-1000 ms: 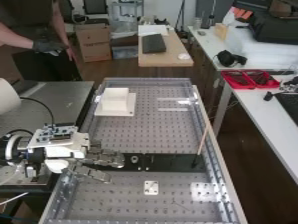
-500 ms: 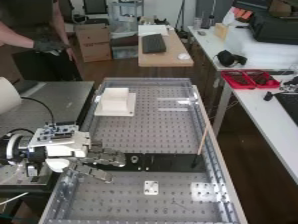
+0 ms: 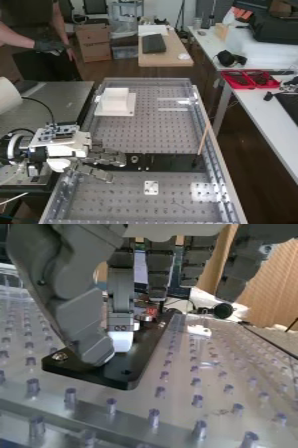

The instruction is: Grab the smaller nut and place it in the white container

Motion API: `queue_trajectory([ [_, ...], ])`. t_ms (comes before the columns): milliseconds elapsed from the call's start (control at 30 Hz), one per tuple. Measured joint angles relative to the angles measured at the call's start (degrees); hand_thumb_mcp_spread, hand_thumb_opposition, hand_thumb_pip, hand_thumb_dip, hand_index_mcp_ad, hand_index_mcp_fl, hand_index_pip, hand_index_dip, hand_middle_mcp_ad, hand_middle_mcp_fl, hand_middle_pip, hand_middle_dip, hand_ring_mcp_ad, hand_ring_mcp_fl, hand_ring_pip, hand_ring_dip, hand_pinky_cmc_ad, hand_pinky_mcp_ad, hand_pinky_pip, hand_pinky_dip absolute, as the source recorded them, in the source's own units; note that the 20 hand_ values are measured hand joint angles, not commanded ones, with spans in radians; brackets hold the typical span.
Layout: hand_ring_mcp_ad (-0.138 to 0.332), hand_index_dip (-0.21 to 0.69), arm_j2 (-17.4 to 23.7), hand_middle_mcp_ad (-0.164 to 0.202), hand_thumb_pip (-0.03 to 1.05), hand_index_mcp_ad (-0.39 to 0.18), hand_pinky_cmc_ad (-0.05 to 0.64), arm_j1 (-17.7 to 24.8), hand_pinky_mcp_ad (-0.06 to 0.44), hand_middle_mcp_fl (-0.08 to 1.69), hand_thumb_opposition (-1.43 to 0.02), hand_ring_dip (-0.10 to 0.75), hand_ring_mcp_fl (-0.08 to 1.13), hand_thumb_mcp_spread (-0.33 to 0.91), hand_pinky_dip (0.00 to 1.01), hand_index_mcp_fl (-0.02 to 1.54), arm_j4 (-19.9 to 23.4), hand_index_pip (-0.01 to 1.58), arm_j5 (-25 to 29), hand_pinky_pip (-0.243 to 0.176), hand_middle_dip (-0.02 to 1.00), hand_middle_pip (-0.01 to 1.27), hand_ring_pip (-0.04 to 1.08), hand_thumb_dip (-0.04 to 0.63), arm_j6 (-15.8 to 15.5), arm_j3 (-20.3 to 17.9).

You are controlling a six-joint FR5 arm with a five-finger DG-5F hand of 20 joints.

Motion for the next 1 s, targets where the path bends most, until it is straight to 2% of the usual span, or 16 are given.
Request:
queue_trajectory([
  [400,0.108,0.108,0.14,0.051,0.73,-0.127,0.328,0.01,0.279,0.12,-0.90,0.129,0.00,0.42,0.19,0.30,-1.16,1.50,-0.44,0.035,0.24,0.12,0.09,0.232,-0.51,0.46],
  [567,0.108,0.106,0.50,0.051,0.68,-0.133,0.328,0.03,0.279,0.12,-0.94,0.129,0.00,0.43,0.19,0.35,-1.32,1.50,-0.81,0.035,0.24,0.12,0.09,0.222,-0.29,0.55],
  [633,0.108,0.141,0.69,0.051,0.66,-0.134,0.328,0.06,0.279,0.13,-0.97,0.129,0.00,0.46,0.19,0.35,-1.42,1.50,-0.93,0.035,0.24,0.12,0.09,0.220,-0.18,0.61],
  [700,0.112,0.175,1.00,0.049,0.66,-0.188,0.328,0.13,0.279,0.13,-1.01,0.129,0.00,0.54,0.19,0.40,-1.55,1.52,-1.02,0.035,0.24,0.12,0.10,0.220,-0.01,0.70],
  [800,0.110,0.173,1.43,0.051,0.66,-0.211,0.328,0.21,0.279,0.13,-1.00,0.129,0.00,0.54,0.19,0.41,-1.96,1.54,-1.19,0.035,0.24,0.12,0.09,0.220,0.05,0.84],
  [1000,0.108,0.173,2.86,0.052,0.66,-0.216,0.328,0.45,0.279,0.13,-1.02,0.129,0.01,0.54,0.19,0.43,-3.38,1.53,-1.62,0.035,0.24,0.13,0.10,0.220,-0.07,1.15],
])
